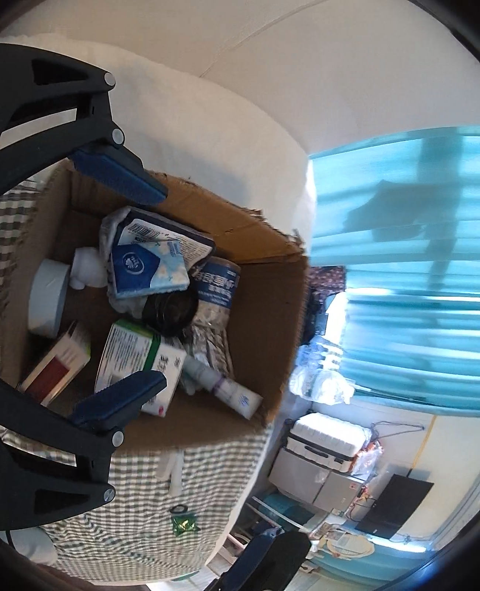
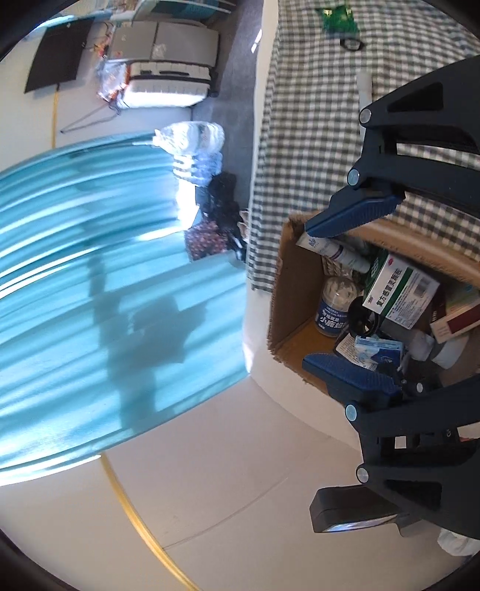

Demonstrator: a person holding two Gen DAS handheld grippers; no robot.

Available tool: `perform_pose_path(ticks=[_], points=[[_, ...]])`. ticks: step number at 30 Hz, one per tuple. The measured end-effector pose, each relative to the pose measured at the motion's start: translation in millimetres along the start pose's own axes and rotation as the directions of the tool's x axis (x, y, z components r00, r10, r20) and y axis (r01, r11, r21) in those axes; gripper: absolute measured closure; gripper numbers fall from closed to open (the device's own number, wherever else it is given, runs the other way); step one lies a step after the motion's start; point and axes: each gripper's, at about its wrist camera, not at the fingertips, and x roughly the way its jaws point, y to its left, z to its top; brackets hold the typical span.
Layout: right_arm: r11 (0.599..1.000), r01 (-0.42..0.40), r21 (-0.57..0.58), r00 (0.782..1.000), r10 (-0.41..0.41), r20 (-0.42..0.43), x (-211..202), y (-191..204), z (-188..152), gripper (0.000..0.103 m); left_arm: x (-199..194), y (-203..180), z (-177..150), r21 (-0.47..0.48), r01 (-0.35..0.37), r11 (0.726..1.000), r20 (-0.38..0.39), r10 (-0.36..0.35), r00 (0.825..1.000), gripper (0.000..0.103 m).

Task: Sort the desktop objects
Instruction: 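Move both tools back over the white tube and green packet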

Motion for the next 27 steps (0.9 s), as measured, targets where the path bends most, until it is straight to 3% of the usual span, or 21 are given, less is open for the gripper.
perform_pose_path(ticks=[10, 15, 20, 27], points=[[0.995, 0.101, -0.014, 0.986, -0.098, 0.134, -118, -31, -9, 0.034, -73, -67, -2, 0.049, 0.044, 0.998, 0.149, -0.051, 0.988, 0.0], [0.984, 0.173, 0.034, 0.97, -0.177, 0.168, -172, -72, -26, 0.033, -87, -115, -9, 0.079, 0.076, 0.994, 0.158, -0.088, 0.984, 0.0], [0.965, 0.236, 0.115, 0.946, -0.255, 0.199, -213, -121, -45, 0.026, -99, -165, -24, 0.155, 0.071, 0.985, 0.189, -0.101, 0.977, 0.0], [0.921, 0.306, 0.24, 0.923, -0.349, 0.162, -233, -196, -75, 0.026, -71, -218, -35, 0.224, 0.09, 0.97, 0.124, -0.12, 0.985, 0.0]])
